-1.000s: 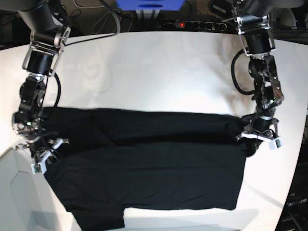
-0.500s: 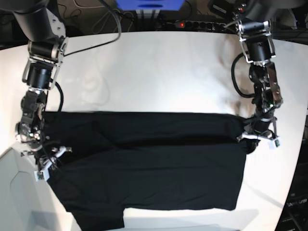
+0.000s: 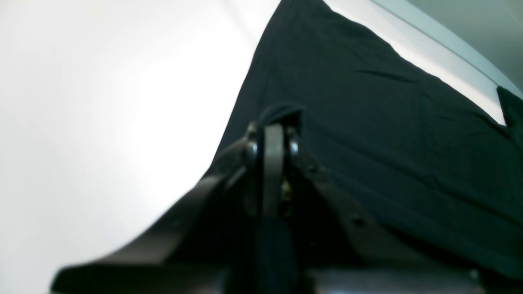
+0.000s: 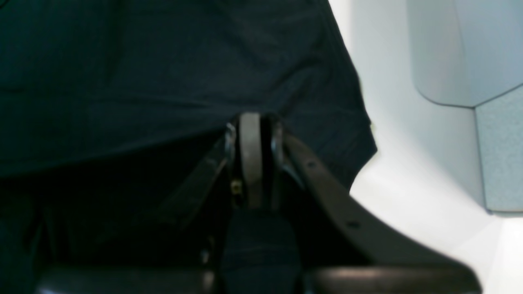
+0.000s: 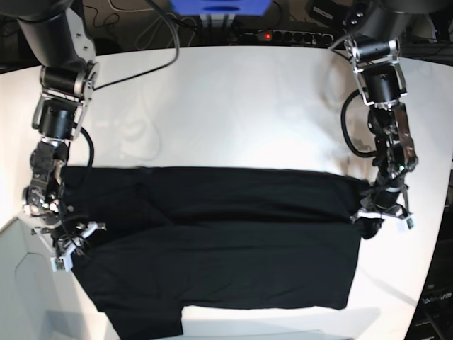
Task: Fold the T-shirt properly
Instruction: 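Lift the collar-side corners and carry them toward the hem with both grippers, then drag the held edge back toward the robot, flattening the folded shirt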
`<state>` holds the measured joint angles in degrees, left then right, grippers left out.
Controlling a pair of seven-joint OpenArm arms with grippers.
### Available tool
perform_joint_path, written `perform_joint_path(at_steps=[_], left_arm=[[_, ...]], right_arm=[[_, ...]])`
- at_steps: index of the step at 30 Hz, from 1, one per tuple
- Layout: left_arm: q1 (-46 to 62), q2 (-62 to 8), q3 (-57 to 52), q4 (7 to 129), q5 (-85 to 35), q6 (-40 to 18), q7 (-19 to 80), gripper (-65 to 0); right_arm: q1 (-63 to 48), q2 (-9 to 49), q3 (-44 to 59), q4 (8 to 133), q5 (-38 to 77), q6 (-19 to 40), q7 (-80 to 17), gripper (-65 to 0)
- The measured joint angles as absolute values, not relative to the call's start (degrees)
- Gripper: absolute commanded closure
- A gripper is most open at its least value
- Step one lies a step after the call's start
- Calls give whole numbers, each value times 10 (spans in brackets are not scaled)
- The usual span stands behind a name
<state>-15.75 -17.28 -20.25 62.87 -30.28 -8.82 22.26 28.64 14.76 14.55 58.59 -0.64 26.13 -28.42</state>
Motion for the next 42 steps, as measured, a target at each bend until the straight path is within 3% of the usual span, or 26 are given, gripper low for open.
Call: perform_joint_path(at_steps=[2,6,9,15,25,29,31,34,38,42], left_arm=[[-157,-173,-203,629,-303,-88,223,-98],[-157,-173,-203,629,-303,-88,223,-293],[-155,-173,-206,630,-303,-88,221,-381],[-127,-185,-208,650,-311,-90,217,-387],[-68,-180,-209,628,-310,-91,214,-388],[-75,-184,-209,587,-314,-94,190,-383],[-83,-184,-208,577,-313,-95,190,-349],[-82,-182,-208,577,-312,-94,193,-228],[-80,-173,-212,574,-316,-95,188,-13],[-73,-170,-212,579,-317,-95,189,-3]], right_arm=[[286,148,145,586,-6,261,-284,-45],[286,147,145,586,-7,261,-284,-202],[286,148,145,586,-7,261,-284,-295],[278,150,147,593,-6,262,-283,-321],[154,157,149,729,-2,261,-280,-321],[118,157,148,740,-2,261,-287,-321],[111,157,148,743,-2,261,-284,-321],[113,160,159,743,1,261,-284,-321],[115,168,204,743,-3,261,-284,-323],[114,175,210,743,-2,261,-285,-323]])
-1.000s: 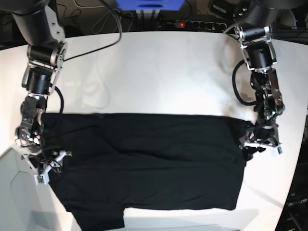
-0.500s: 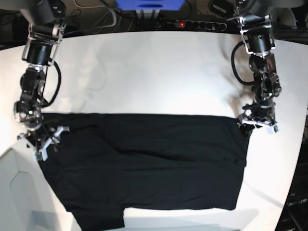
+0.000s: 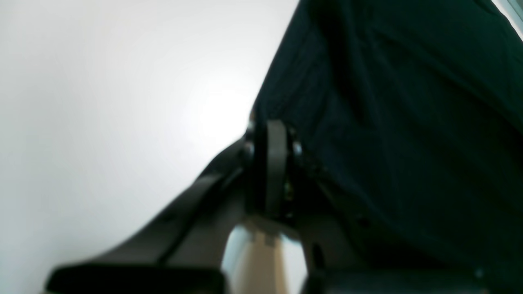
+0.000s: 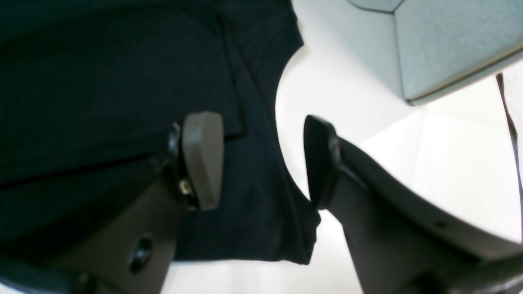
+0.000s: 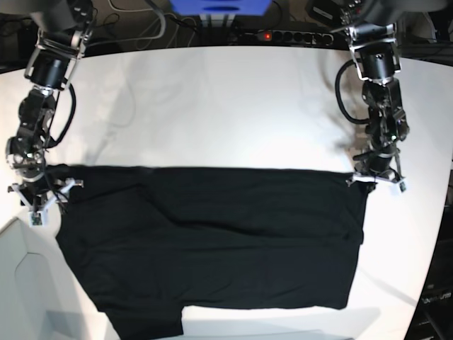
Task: Fold the T-shirt properly
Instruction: 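Drag the held edge back toward the robot, flattening the folded shirt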
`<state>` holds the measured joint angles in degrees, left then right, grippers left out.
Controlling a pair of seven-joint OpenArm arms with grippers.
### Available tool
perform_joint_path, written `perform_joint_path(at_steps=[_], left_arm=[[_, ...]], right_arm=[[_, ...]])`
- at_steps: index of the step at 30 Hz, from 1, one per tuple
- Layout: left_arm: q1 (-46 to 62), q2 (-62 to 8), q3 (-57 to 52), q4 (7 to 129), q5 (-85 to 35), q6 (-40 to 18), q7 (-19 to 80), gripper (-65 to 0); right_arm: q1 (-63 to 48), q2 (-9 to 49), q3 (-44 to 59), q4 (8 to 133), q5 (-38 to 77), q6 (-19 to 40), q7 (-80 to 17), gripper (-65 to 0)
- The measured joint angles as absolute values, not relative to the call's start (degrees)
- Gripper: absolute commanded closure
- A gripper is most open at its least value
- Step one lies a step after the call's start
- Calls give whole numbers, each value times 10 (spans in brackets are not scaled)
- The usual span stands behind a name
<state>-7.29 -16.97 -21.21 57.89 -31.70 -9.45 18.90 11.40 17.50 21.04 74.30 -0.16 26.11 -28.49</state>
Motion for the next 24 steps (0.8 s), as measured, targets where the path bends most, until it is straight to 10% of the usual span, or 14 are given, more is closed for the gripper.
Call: perform_joint_path(at_steps=[21,24], left_arm=[[-22,-173,-212,635,-355,-93,199,0],[-18,-173,-212,635,-355,-93,196,0]], right_arm=[[104,213,278,572,7,260,-206,-318],[102,213,278,571,10,260,-205,-232]])
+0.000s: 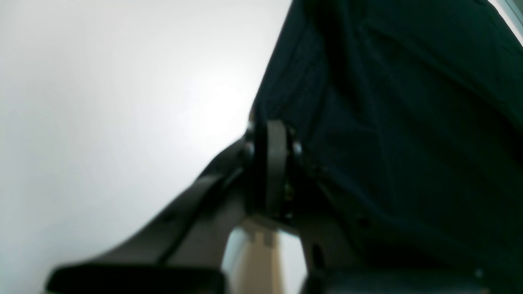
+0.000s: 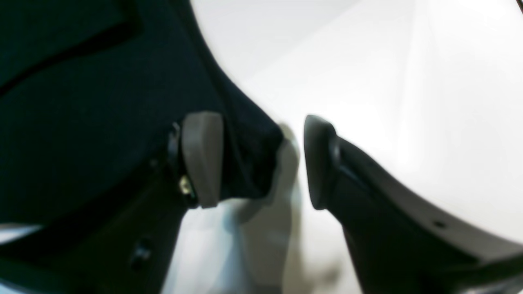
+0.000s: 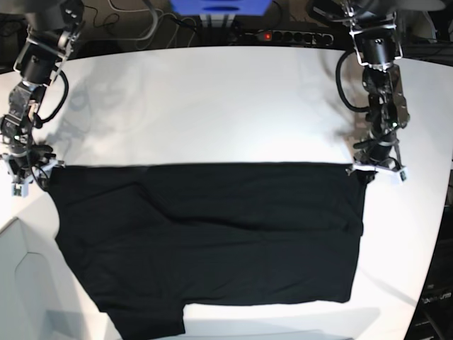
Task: Fold the T-shirt properly
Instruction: 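Drag the held edge back toward the robot, flattening the folded shirt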
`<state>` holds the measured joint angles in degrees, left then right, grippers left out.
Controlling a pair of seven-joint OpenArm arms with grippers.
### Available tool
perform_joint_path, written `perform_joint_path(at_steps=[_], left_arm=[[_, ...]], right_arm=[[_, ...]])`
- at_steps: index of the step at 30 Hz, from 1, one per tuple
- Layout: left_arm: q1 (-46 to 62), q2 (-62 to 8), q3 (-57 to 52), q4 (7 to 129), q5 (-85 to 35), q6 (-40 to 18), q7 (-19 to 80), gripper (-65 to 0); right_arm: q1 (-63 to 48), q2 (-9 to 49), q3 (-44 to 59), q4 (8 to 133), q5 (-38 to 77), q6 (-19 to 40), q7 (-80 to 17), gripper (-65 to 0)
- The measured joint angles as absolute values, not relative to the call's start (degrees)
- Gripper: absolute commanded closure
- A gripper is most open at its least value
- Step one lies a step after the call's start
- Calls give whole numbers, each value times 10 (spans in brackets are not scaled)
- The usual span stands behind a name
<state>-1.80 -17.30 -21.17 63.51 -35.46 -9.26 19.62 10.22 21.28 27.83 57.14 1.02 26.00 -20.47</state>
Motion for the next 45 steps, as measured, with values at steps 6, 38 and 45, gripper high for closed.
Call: perform_joint_path(at_steps=[6,38,45], left_arm=[[-5,-168,-239,639,-359,-102,197,0],[-19,-189,-288,831,-352,-93,306,0],[49,-173,-324,831,-355,-99,312,0]], right_arm=[[75,214,279,576,22,261,-181,0],[171,246,248,842,8,335,-405,0],[22,200,318,919,9,347,-413,0]])
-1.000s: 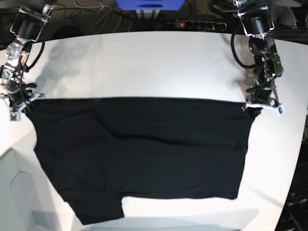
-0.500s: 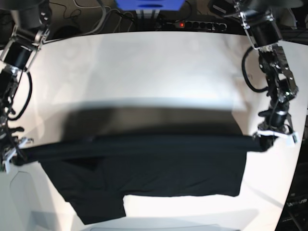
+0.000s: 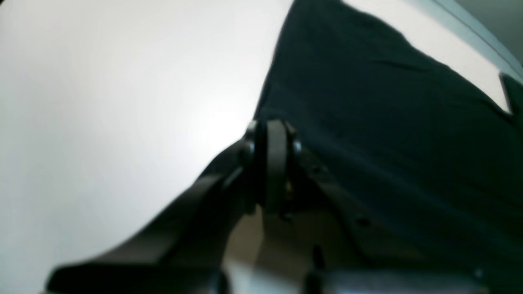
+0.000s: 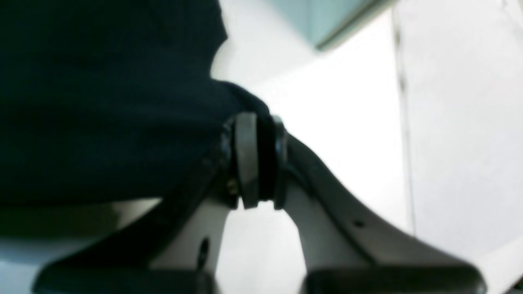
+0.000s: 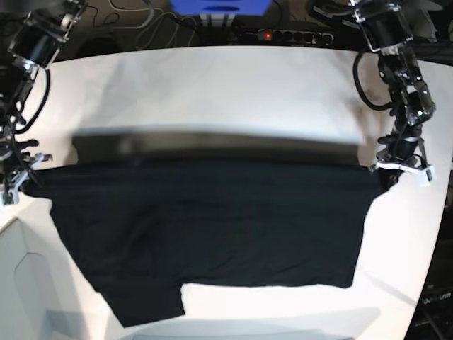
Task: Fold the T-shirt properly
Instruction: 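Drag the held edge back toward the robot, flattening the folded shirt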
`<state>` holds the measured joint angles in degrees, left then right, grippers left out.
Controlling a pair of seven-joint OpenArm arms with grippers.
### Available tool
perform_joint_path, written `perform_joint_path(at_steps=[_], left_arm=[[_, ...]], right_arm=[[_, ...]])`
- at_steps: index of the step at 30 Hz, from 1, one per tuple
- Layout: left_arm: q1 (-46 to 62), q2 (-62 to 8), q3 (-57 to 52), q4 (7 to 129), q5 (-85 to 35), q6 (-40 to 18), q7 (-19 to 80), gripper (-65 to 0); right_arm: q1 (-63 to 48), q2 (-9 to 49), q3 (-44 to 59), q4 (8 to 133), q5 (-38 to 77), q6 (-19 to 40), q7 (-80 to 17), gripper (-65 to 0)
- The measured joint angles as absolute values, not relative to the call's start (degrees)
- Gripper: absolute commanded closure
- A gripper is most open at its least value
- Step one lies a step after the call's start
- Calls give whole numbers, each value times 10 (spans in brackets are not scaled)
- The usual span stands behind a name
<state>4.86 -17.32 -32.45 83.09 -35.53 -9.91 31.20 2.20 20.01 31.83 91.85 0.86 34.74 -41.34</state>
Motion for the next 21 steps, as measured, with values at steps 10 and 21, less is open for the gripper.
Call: perform_joint_path(at_steps=[10,21], left_arm=[[204,-127,-361,939,-351,-94,310,0],[333,-117,-363,946,-352,-94,300,0]], right_arm=[[-142,155,360,980,2,347,-379,0],[-263,139,379,980,0,347,-345,0]])
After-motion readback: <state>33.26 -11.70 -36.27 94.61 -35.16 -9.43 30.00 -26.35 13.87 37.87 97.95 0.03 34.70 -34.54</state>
